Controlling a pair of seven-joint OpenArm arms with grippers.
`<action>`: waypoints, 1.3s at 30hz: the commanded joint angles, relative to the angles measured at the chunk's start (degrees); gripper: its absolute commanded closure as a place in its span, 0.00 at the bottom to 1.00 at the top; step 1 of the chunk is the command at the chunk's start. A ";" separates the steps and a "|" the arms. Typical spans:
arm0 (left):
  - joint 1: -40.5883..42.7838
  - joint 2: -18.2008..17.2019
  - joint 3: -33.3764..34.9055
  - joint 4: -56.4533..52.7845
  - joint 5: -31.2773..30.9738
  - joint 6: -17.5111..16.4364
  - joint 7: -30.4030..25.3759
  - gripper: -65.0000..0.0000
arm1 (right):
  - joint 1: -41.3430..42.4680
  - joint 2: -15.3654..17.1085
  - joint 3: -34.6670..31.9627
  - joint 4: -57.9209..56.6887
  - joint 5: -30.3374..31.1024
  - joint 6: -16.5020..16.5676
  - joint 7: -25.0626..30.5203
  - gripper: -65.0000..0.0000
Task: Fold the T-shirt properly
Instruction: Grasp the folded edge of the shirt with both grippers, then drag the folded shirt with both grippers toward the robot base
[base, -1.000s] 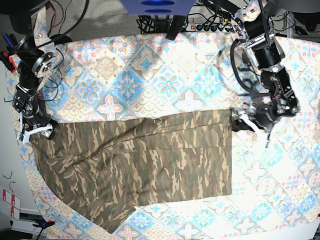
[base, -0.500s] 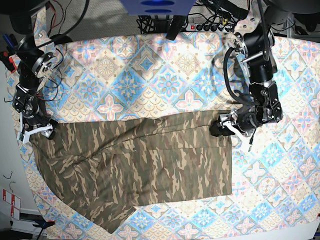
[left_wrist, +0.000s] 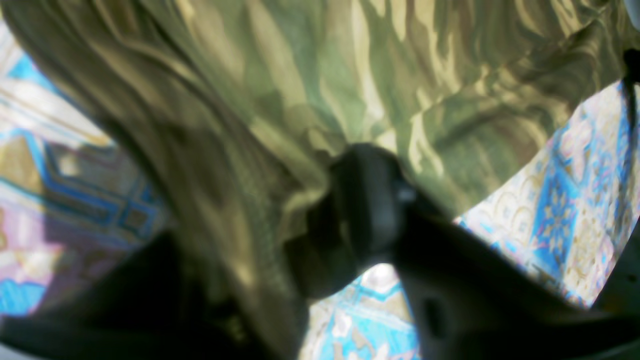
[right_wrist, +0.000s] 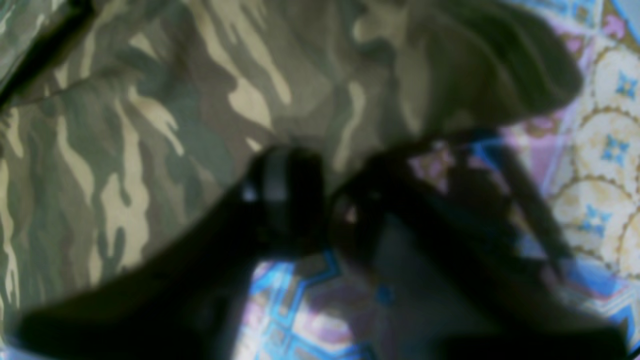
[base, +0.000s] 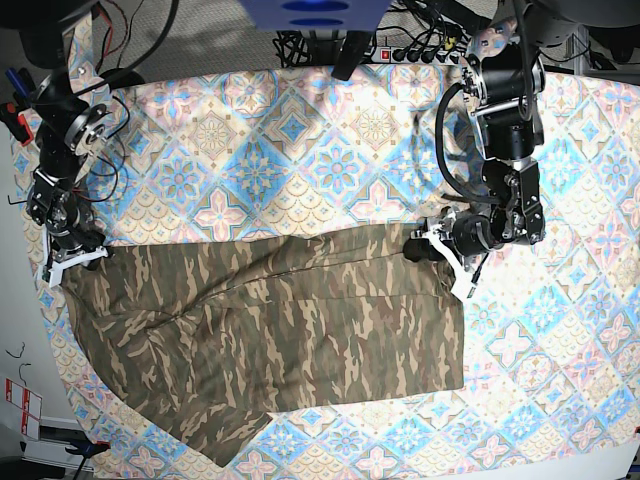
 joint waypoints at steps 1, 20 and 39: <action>0.00 -0.07 0.58 -0.21 2.15 0.29 3.59 0.80 | 1.26 0.88 -0.11 0.50 0.24 0.56 0.40 0.87; 5.10 -4.47 0.67 -0.04 2.15 0.29 3.94 0.92 | -5.24 0.97 0.24 1.03 0.42 0.56 0.49 0.95; 18.29 -10.00 0.58 13.33 2.15 0.29 4.82 0.92 | -29.07 -6.51 0.24 42.61 6.13 0.56 -17.53 0.95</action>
